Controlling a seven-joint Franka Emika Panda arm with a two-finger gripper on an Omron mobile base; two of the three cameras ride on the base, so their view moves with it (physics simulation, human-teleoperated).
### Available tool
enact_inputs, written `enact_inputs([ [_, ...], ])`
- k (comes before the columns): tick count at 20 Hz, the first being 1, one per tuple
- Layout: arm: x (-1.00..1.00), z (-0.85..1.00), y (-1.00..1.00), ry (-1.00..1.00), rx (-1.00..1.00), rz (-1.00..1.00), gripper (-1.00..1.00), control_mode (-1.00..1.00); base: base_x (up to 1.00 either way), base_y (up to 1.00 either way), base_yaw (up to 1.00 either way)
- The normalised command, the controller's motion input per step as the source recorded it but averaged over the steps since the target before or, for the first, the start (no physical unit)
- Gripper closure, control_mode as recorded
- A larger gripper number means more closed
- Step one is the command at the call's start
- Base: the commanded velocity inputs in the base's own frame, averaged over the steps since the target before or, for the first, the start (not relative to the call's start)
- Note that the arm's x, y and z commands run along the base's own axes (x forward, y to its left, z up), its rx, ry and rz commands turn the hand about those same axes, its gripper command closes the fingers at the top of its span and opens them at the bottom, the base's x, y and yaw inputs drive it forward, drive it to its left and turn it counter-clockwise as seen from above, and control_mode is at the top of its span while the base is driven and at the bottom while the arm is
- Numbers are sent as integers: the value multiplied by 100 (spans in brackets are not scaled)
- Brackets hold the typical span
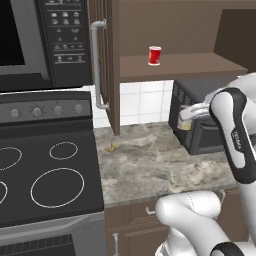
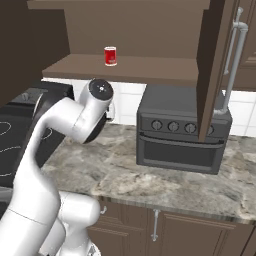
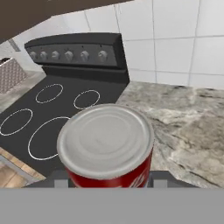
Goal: Restock the canned food cabinet by taking the new fresh canned food from the counter and placing it in the cabinet. Then, take the old canned food from the cabinet and place it on the counter.
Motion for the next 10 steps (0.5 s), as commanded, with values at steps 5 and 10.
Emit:
enact_inputs([
  [5, 45, -100, 27, 2, 0, 23, 100, -100, 0, 0, 0],
  [10, 80, -81, 16, 0, 0, 17, 100, -100, 0, 0, 0],
])
